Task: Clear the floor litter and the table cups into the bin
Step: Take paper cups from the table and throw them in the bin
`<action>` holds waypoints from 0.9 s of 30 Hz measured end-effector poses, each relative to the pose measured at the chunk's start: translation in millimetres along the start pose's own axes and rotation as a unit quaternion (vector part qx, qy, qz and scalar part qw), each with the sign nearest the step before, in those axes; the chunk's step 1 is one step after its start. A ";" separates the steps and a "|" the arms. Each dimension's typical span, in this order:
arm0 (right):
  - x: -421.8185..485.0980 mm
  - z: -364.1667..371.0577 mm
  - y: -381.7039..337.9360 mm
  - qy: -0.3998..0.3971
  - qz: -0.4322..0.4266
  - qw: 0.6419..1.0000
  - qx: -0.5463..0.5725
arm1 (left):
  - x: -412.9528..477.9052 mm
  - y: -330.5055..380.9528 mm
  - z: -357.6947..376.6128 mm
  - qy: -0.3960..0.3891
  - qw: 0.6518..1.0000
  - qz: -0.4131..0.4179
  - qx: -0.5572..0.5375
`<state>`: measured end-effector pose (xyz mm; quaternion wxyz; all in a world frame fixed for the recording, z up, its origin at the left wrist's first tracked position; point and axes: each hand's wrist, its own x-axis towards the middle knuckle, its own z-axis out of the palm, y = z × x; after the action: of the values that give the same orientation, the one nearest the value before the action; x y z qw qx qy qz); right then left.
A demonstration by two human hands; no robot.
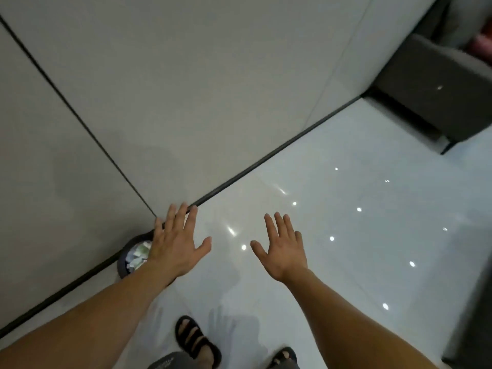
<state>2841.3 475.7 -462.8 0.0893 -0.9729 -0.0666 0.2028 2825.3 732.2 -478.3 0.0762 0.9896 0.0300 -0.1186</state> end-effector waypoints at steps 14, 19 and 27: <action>-342.4 -33.3 349.6 0.148 0.329 0.926 0.112 | -133.5 480.0 -15.8 0.003 0.917 0.394 0.062; -435.6 -28.7 431.3 0.181 0.430 0.869 0.163 | -184.5 605.7 -10.4 0.000 0.866 0.493 0.083; -508.9 -34.8 558.6 0.211 0.521 0.802 0.202 | -210.5 781.0 19.9 -0.024 0.809 0.581 0.084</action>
<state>2445.0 -158.5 -348.8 0.1763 -0.8395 0.5137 0.0171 2677.1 -50.1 -334.9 0.0477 0.8219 -0.5622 -0.0783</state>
